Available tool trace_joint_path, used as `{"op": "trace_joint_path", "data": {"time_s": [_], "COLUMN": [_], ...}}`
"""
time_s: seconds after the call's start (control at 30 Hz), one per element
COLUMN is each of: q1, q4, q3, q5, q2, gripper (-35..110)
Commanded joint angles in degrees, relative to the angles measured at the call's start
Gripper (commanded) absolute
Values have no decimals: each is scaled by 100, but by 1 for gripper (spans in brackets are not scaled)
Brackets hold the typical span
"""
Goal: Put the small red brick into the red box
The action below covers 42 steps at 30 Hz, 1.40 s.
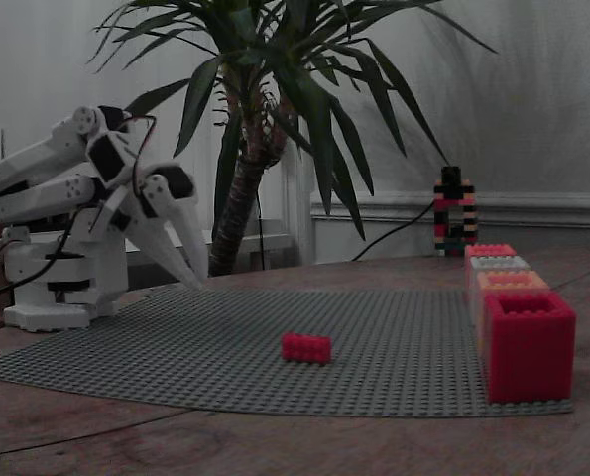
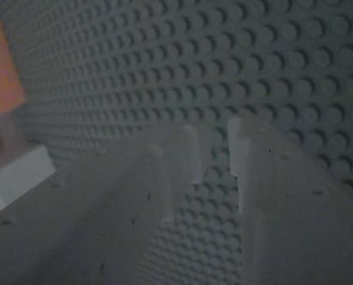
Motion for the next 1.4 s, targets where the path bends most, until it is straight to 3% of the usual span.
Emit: {"op": "trace_joint_path", "data": {"time_s": [0.0,0.53,0.93,1.13,1.37], "q1": [-202,-202,246,870,1222], "q4": [132,132,-2180,-3199,-2848], "q3": [18,18,-1485,-2531,-3437], "q5": [9,9,-1433,-3507,-5590], "q2": [79,70,-2479,-4210,-5634], "gripper": [0,0,0,0,0]}}
